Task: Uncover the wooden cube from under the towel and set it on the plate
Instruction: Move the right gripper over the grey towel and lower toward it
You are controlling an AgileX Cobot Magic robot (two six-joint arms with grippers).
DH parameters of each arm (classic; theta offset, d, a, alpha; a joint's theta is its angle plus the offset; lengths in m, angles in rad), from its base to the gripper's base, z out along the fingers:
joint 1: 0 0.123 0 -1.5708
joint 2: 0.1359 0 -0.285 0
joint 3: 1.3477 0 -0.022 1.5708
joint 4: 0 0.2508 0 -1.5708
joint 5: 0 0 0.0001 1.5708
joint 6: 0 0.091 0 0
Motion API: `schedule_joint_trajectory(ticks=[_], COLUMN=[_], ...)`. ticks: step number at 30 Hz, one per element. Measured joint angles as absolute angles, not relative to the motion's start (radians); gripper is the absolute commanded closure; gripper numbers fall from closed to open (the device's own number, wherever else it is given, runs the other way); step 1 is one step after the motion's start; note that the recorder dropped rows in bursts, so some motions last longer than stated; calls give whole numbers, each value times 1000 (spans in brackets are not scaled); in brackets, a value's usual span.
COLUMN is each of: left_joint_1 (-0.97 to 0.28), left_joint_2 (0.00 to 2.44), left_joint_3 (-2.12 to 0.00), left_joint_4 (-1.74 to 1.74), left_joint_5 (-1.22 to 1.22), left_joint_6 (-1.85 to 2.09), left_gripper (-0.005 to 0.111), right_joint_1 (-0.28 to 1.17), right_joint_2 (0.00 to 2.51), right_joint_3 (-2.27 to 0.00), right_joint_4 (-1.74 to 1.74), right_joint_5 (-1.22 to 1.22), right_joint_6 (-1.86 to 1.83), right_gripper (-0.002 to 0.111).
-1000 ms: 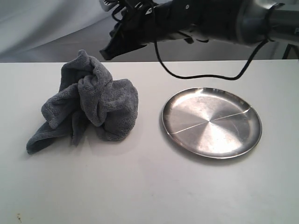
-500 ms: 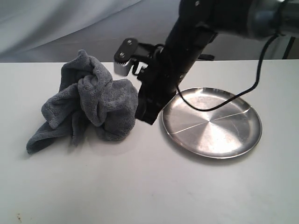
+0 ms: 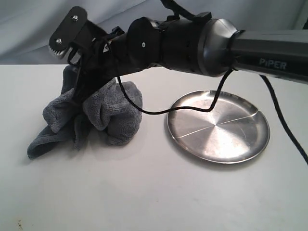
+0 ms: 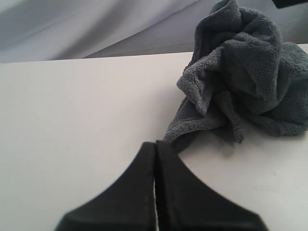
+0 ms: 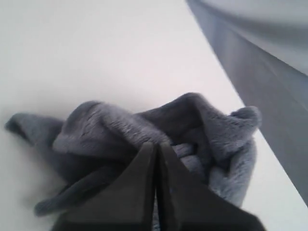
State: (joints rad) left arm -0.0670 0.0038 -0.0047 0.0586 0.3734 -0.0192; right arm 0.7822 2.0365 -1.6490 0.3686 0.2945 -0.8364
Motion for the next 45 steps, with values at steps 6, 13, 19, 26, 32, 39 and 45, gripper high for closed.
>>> schedule_joint_trajectory(ticks=[6,13,19,26,32,39,45], left_joint_1=[-67,-67,-67,-67,-67,-67,-67], left_joint_2=[4,4,4,4,4,4,4], left_joint_3=[-5,-5,-5,-5,-5,-5,-5], left_joint_4=[59,59,59,59,59,59,59], left_joint_5=[373,373,373,373,373,373,373], left_joint_6=[-19,-19,-19,-19,-19,-19,-19], left_gripper=[107,107,107,107,107,107,107], right_joint_1=[696,627,627,627,627,627,627], right_joint_2=[1983,1892,1916,1919,1919,1919,1919], right_joint_3=[-1649,-1649,-1649,-1649,-1649,-1649,-1649], right_joint_4=[360,320,338,379,428,539,572], right_joint_5=[392,869,1197,1205,1185,1114,924], right_joint_6=[-733,-730,-732,-732,-732,-797,-822], right_gripper=[108,108,108,108,108,108,108])
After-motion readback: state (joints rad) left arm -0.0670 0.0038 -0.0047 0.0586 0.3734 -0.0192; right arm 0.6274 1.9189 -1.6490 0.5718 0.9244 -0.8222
